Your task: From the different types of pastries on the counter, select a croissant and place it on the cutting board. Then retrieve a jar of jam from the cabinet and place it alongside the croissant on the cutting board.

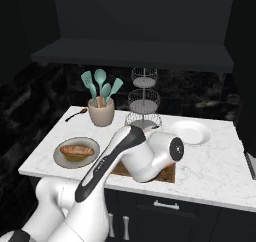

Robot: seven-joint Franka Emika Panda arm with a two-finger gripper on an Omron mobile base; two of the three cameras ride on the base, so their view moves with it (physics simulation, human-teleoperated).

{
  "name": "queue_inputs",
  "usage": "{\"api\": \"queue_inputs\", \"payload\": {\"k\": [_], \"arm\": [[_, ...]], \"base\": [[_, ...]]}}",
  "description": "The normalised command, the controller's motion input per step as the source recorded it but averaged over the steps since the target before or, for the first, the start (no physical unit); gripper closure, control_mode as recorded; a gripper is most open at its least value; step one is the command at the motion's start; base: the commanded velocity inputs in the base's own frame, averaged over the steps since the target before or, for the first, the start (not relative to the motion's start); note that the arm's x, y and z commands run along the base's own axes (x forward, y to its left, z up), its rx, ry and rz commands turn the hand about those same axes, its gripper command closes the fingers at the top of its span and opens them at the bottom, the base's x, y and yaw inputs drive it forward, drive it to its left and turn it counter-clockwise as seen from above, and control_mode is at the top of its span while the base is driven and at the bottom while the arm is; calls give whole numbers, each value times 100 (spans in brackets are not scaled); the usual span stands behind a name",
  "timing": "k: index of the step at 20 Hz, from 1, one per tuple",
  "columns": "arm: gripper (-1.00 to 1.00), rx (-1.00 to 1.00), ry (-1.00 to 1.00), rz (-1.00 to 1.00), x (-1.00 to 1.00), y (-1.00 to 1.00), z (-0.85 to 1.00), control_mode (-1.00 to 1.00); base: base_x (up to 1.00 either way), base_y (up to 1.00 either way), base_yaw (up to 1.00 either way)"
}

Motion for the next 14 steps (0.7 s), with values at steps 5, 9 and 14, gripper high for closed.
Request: {"api": "queue_inputs", "payload": {"k": [5,9,14], "arm": [[100,-8,6,13,28,17,-66,-100],[100,0,10,6,50,12,-67,-100],[100,3,10,6,58,5,-59,-100]], "base": [[0,0,0],[0,0,0],[0,0,0]]}}
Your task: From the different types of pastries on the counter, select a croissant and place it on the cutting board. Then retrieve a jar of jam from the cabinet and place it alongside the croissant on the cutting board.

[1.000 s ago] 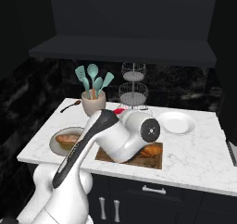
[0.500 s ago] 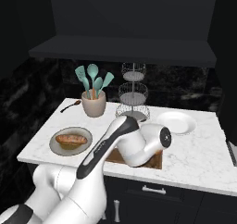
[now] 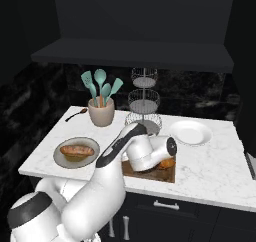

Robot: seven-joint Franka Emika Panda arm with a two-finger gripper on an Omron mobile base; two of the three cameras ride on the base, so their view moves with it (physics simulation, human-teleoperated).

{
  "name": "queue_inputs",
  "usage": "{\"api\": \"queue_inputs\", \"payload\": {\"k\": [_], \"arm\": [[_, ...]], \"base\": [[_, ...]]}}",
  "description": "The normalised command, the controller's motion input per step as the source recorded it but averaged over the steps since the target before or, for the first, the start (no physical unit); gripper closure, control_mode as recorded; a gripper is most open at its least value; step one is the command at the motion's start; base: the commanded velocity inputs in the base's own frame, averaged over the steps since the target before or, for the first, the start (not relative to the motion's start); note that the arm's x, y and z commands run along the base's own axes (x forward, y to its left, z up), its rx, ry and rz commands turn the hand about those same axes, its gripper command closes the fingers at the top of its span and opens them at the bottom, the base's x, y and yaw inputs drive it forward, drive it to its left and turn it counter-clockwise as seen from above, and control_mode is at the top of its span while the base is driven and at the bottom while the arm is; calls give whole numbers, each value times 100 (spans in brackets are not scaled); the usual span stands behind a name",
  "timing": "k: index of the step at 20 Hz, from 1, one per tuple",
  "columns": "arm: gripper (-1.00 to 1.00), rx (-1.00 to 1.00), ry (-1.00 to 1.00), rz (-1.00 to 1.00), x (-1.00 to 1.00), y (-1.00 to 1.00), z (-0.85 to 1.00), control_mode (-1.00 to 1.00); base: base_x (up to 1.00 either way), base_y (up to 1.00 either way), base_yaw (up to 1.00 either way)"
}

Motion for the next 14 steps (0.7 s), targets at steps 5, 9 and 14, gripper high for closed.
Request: {"api": "queue_inputs", "payload": {"k": [5,9,14], "arm": [[100,15,0,8,54,-16,-49,-100],[100,14,0,3,31,-37,-42,-100],[100,3,0,4,23,-15,-33,-100]], "base": [[0,0,0],[0,0,0],[0,0,0]]}}
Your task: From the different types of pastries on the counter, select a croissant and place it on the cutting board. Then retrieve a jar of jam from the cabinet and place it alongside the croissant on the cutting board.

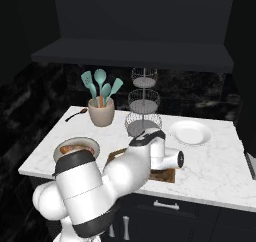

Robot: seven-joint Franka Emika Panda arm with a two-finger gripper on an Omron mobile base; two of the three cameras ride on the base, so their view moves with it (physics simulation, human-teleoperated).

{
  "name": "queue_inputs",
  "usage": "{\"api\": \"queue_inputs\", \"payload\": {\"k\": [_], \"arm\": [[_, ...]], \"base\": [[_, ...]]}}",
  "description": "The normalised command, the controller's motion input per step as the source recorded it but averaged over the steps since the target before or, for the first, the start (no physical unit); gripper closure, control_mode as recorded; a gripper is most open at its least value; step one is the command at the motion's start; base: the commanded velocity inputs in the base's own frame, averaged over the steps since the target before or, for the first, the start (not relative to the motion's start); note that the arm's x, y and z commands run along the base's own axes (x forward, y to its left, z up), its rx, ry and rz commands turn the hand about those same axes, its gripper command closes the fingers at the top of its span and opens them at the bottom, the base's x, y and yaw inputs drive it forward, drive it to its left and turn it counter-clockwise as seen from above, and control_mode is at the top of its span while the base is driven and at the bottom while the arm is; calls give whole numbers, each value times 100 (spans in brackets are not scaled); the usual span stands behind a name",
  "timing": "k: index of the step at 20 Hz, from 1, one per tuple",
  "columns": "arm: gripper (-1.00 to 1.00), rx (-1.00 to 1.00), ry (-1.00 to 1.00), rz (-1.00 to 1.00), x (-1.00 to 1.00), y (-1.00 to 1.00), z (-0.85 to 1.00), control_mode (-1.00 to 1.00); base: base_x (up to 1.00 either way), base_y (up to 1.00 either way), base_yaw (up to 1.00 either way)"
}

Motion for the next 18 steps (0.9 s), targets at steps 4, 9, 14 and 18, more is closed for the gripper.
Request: {"api": "queue_inputs", "payload": {"k": [4,9,14,18], "arm": [[100,1,0,5,19,-1,-30,-100],[100,1,0,3,5,-1,-37,-100],[-100,0,-2,0,-2,6,-46,-100],[-100,1,-11,0,-37,0,-18,-100]], "base": [[0,0,0],[0,0,0],[0,0,0],[0,0,0]]}}
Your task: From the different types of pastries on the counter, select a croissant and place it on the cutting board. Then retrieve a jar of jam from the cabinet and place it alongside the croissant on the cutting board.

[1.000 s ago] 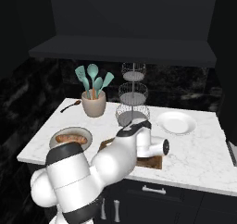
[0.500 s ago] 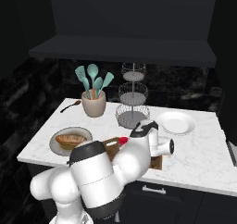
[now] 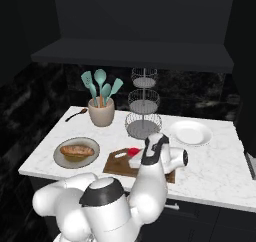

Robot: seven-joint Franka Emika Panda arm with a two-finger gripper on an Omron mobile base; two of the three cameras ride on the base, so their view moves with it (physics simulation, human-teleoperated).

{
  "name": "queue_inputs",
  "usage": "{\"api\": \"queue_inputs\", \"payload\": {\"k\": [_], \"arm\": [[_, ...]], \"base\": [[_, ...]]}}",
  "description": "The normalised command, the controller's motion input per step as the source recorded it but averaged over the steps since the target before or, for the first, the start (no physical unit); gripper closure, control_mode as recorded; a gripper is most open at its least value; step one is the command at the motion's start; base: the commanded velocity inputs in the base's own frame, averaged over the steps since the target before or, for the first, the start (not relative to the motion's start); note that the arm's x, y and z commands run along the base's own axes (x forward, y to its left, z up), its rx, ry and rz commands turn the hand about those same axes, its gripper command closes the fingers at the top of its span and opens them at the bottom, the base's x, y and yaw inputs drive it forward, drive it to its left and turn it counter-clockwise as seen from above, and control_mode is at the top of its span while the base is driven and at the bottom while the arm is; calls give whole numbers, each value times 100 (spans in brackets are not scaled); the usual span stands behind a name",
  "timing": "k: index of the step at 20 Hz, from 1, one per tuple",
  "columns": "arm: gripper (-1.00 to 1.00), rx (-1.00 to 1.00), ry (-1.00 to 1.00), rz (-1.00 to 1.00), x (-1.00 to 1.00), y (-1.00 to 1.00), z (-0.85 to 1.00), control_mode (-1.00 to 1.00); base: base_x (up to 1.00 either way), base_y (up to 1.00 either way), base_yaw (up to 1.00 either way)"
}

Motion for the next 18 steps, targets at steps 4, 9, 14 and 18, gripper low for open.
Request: {"api": "queue_inputs", "payload": {"k": [4,9,14,18], "arm": [[-100,1,-5,0,-44,-2,2,-100],[-100,0,0,0,-5,0,26,-100],[-100,0,0,0,0,1,44,-100],[-100,0,0,0,-1,-1,44,-100]], "base": [[0,0,0],[0,0,0],[0,0,0],[0,0,0]]}}
